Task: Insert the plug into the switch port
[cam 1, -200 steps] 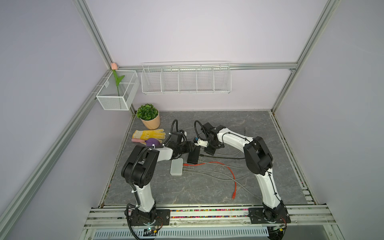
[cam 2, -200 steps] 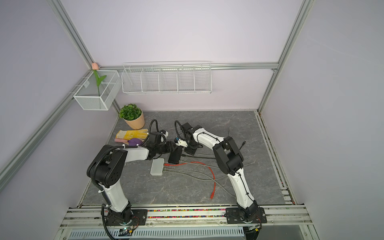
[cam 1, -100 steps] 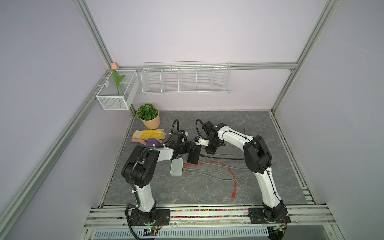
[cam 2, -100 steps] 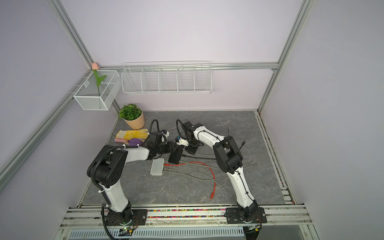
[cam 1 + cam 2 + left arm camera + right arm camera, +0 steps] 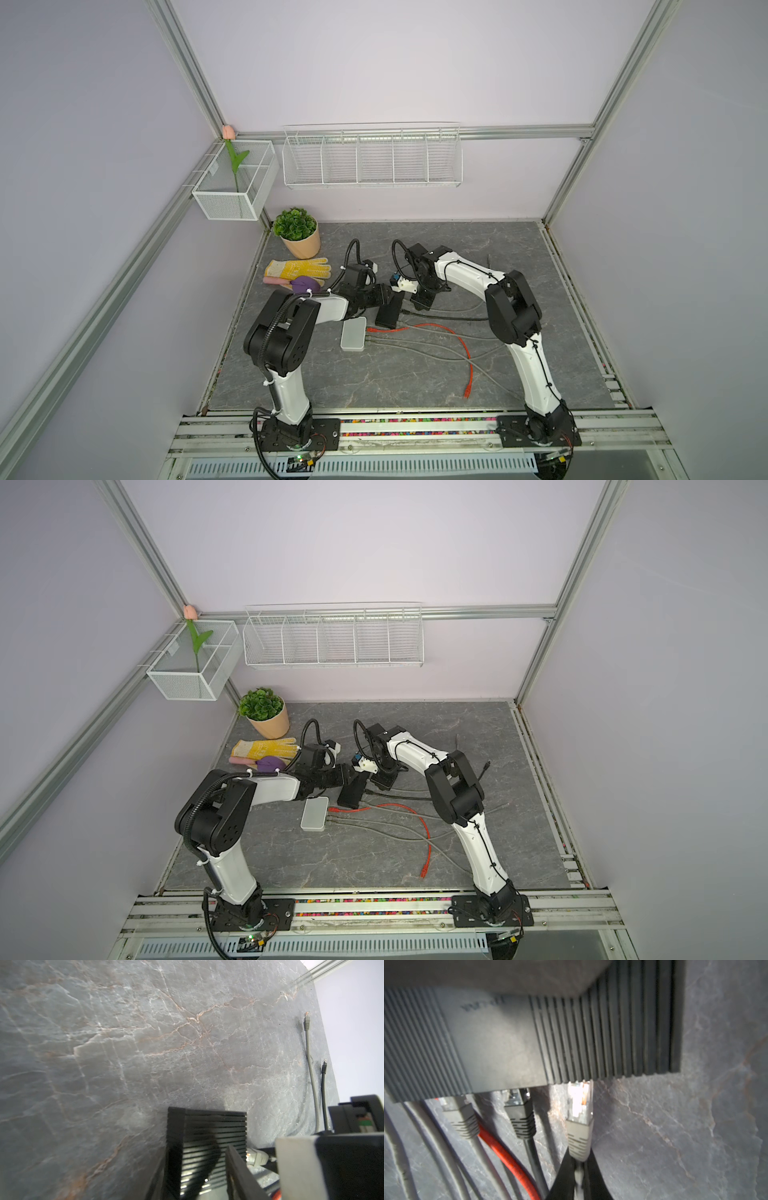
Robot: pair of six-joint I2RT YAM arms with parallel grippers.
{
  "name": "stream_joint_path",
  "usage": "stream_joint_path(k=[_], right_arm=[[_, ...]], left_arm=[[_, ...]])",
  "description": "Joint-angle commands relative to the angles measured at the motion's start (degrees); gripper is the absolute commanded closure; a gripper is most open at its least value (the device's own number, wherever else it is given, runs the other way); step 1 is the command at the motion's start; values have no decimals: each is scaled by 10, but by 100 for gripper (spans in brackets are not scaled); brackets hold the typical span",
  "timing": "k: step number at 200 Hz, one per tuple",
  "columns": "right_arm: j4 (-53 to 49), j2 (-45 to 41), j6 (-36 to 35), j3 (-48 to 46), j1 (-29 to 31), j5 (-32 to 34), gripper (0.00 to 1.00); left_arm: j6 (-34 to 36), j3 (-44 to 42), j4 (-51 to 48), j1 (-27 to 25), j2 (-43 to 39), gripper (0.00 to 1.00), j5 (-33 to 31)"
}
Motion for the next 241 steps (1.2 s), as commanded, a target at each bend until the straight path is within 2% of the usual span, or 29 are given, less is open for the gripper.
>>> stream_joint_path(k=[1,53,131,202,241], right_arm=[[0,13,10,14,-3,-17,88],[6,17,17,15,-10,-12,89],[3,17,22,22,-7,-51,88],[8,15,34,20,-4,-50,89],[60,-5,39,-6,-1,-49,92]], left_arm=[[15,14,2,-15,0,56,20],[23,12,-2,-23,-3,56,18],[24,16,-4,-34,-3,56,15],[27,15,-1,-43,-1,56,19],[26,15,5,-48,1,56,25]])
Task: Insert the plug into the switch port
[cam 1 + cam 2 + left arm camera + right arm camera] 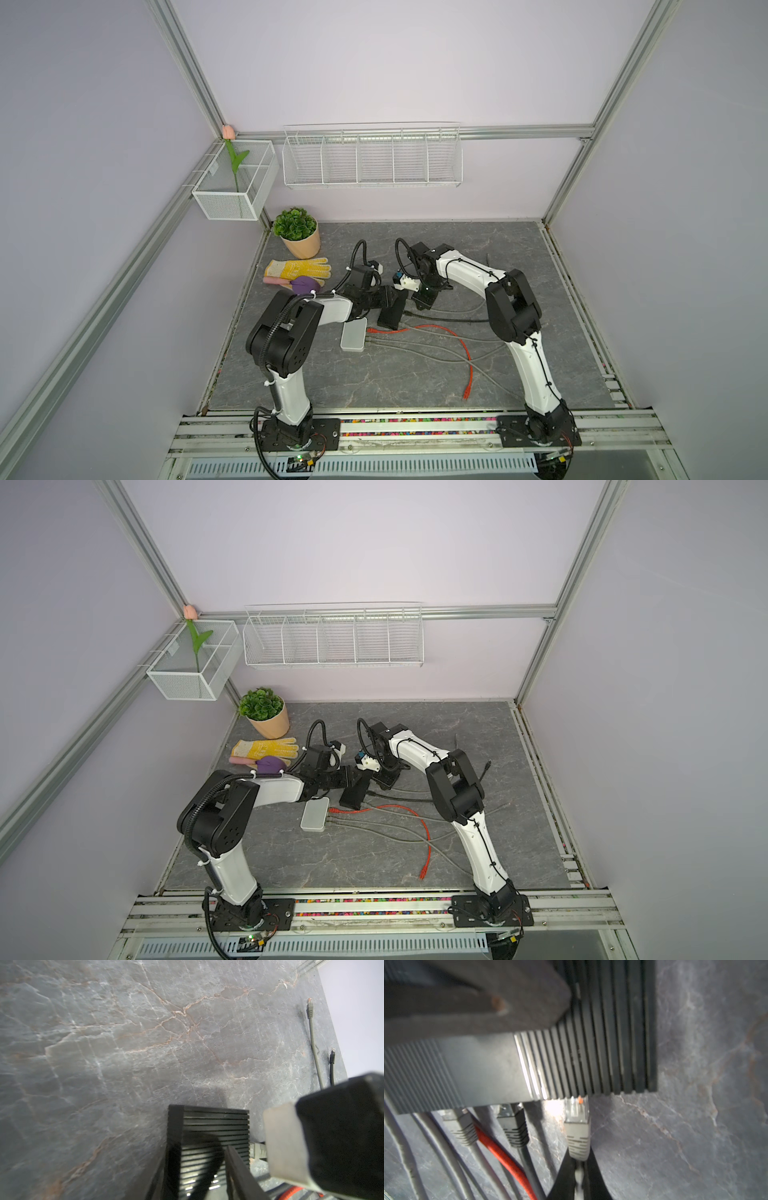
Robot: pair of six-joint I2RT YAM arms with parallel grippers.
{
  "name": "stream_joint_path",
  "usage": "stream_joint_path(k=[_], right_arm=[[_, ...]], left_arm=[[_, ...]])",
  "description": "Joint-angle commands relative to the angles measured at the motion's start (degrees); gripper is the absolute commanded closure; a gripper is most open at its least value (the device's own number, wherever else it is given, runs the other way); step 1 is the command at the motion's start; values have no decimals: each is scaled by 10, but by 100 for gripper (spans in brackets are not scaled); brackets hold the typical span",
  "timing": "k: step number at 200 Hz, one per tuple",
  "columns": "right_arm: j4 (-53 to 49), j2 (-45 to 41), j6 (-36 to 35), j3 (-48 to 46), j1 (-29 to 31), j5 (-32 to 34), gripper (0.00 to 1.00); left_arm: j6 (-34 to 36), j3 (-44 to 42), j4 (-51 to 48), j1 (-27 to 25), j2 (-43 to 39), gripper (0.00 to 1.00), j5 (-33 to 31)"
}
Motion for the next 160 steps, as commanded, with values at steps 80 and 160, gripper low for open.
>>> stream_joint_path(k=[80,160], right_arm=[[101,-33,19,-38,18,-25,93],[179,-89,50,-104,22,-28,93]], left_arm=[[7,10,0,-26,-9,57,40],[2,4,5,-25,-22,57,39]])
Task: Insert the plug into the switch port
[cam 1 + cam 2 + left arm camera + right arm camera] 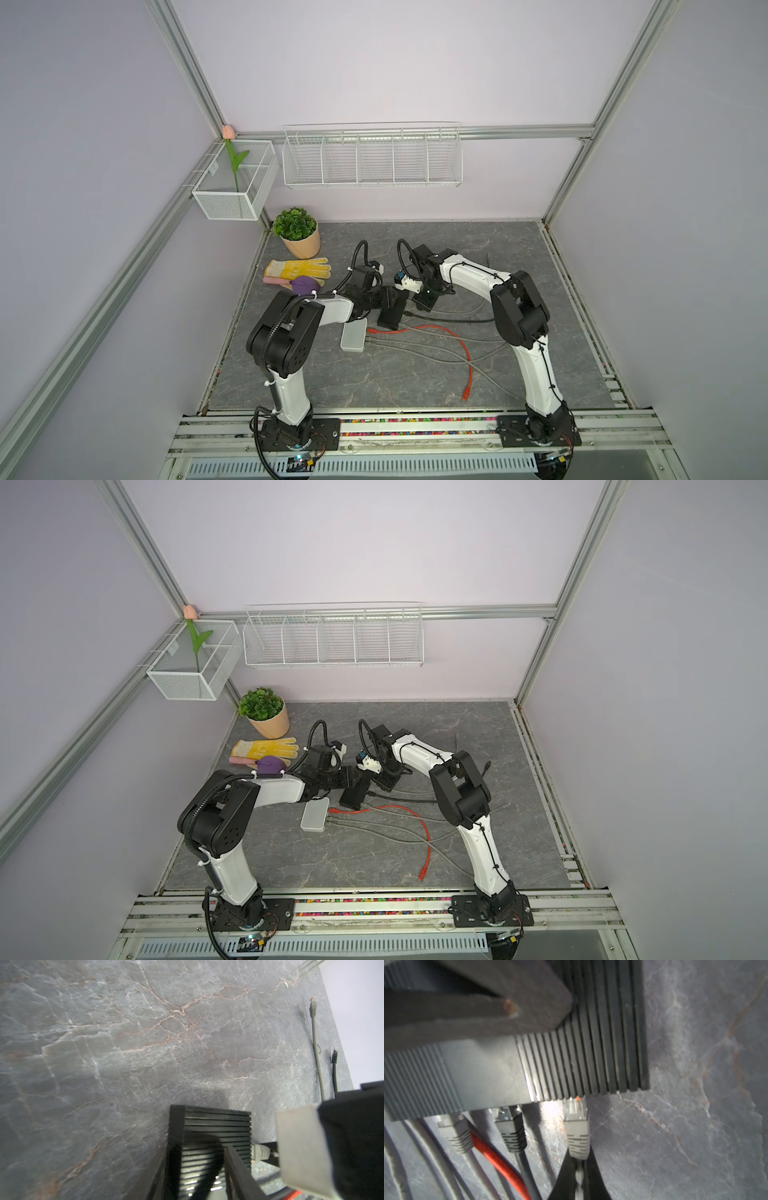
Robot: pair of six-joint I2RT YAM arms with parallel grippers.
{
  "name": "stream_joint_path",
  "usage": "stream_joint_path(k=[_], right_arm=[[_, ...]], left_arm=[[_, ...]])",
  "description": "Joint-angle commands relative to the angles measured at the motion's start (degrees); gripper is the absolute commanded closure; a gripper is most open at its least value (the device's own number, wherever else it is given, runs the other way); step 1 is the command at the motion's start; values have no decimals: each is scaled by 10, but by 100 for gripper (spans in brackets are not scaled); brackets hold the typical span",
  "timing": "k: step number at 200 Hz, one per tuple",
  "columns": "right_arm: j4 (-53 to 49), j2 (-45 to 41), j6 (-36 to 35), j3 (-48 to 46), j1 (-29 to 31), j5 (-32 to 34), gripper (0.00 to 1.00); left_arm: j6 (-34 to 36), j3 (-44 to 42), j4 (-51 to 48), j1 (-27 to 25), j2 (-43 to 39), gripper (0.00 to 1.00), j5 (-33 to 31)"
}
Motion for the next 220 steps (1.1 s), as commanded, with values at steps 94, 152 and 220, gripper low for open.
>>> stream_joint_path(k=[94,152,220], right_arm=[[146,-73,48,-64,23,-44,93],[163,-95,49,-88,24,-30,93],[183,-106,55,-105,24,-29,93]], left_arm=[[-1,-7,9,-27,-35,58,50],[-2,-13,10,-30,-46,58,45],[-2,-15,11,-33,-40,58,48]])
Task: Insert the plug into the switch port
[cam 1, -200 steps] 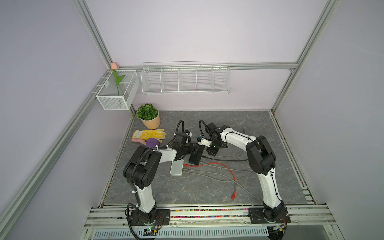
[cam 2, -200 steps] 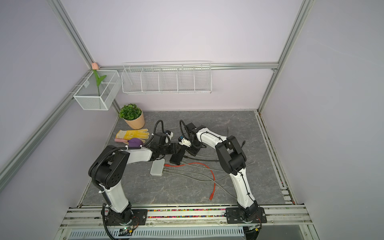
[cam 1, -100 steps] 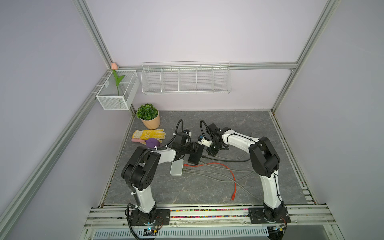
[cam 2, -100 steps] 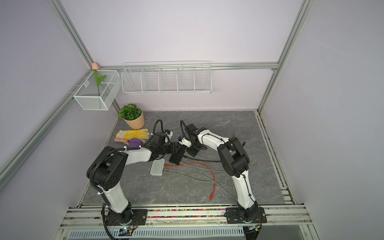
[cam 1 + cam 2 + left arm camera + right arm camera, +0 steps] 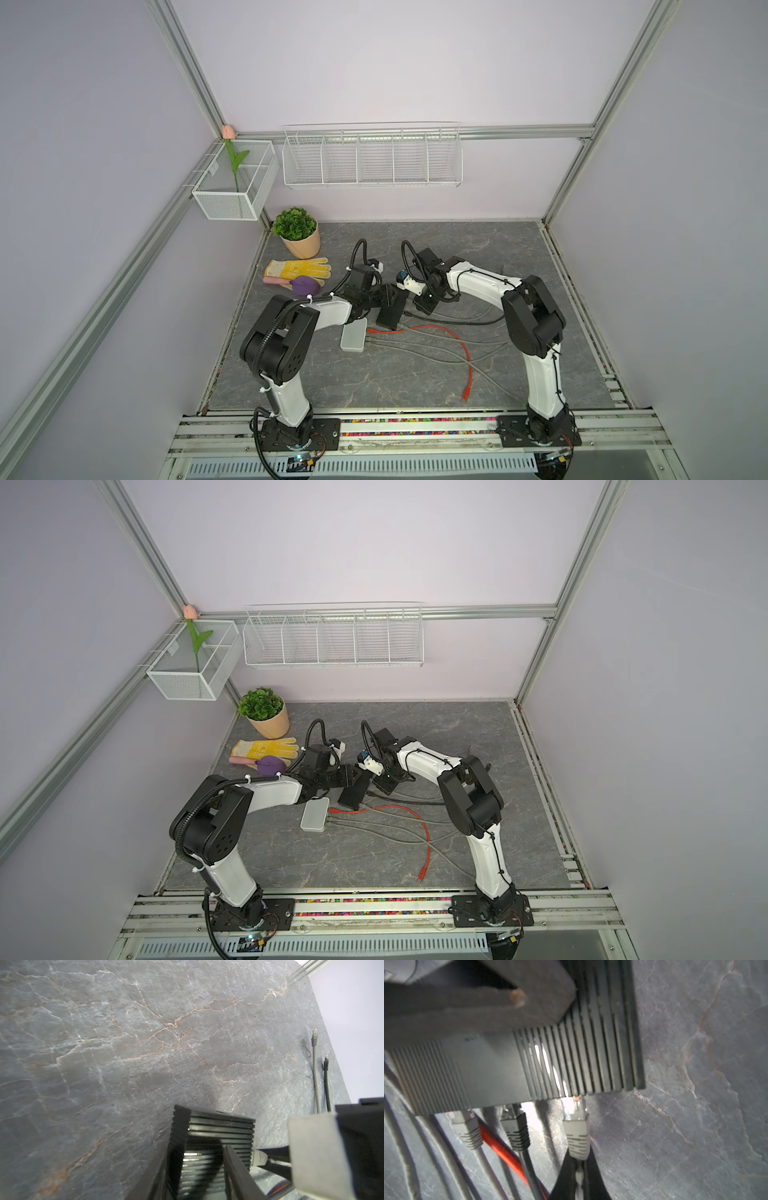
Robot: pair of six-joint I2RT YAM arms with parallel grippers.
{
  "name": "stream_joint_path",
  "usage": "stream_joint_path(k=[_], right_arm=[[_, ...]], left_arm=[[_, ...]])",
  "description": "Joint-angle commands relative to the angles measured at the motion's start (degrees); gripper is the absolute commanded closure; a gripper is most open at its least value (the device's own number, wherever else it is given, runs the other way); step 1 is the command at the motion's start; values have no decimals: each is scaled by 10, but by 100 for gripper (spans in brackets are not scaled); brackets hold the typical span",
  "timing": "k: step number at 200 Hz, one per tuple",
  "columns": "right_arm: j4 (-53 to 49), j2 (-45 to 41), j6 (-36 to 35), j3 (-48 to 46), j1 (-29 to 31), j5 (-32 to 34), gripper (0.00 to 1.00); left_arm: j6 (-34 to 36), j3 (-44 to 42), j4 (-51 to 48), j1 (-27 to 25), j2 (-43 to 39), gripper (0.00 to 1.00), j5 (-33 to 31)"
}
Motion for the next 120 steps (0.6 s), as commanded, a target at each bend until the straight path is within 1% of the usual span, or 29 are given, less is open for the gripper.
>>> stream_joint_path(k=[1,120], right_arm=[[85,-36,10,-4,14,-33,93],[140,-54,30,-36,21,-25,93]], left_arm=[[-1,-4,10,-27,-8,58,61],[-5,8,11,-47,21,59,64]])
